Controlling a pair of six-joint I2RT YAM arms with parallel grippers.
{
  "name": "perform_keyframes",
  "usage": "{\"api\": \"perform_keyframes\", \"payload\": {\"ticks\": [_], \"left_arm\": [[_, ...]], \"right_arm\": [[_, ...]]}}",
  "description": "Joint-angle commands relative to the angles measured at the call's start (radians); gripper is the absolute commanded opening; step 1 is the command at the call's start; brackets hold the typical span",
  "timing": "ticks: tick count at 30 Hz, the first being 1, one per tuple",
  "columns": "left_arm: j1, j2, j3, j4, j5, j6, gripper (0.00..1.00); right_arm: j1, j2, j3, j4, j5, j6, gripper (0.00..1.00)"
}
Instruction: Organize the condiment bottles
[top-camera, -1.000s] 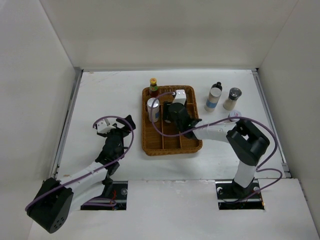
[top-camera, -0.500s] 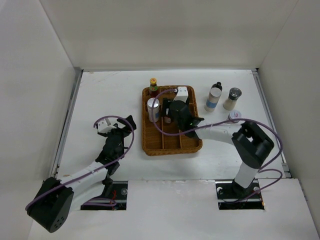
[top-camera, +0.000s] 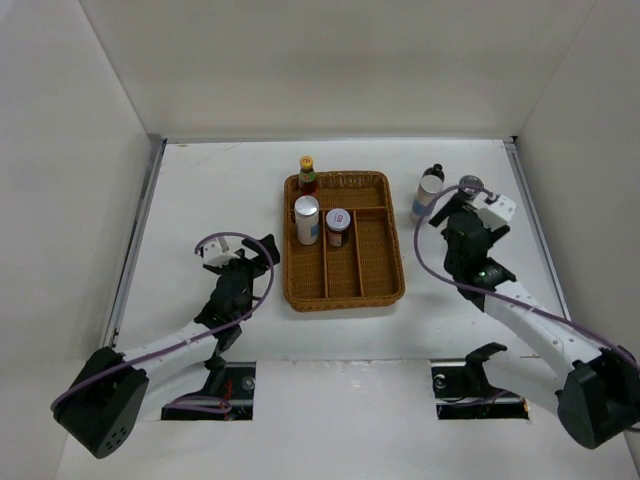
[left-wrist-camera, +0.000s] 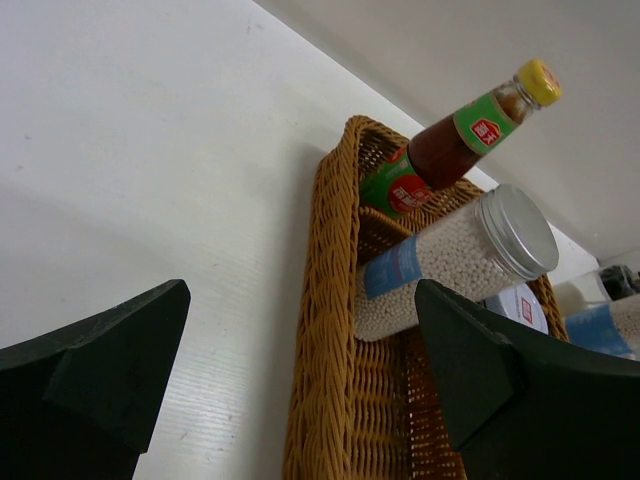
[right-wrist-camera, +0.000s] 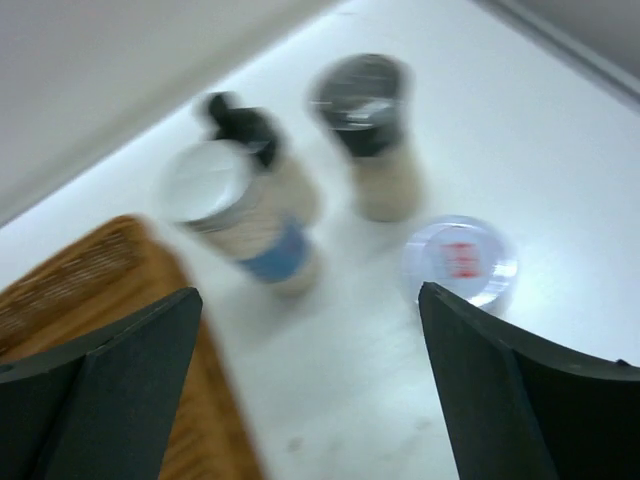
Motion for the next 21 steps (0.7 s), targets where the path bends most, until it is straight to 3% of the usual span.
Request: {"api": "perform_keyframes", "payload": {"ticks": [1,7,12,17,21], "left_arm": [[-0.037,0.007,0.018,0.046,0.009,-0.017,1.00],[-0.058,0.047,0.013,0.088,0.016,-0.022,1.00],[-0.060,0.015,0.007,0.077,0.016,-0.022,1.00],[-0.060,0.024,0.008,0.076,0.016,-0.022,1.00],[-0.057,0.041,0.012,0.082,0.015,-0.022,1.00]], "right_arm": [[-0.133,-0.046,-0.014,-0.168,0.009,0.090,0.98],[-0.356,0.084,0.076,-0.201,-0.192,0.028,1.00],[-0.376,0.182,0.105,-0.181,-0.302,-0.001,1.00],[-0.411,0.257,0.084,-0.138,-0.313,-0.001,0.99],[-0.426,0.305,0.078,-0.063,-0.333,-0.002,0.87]]}}
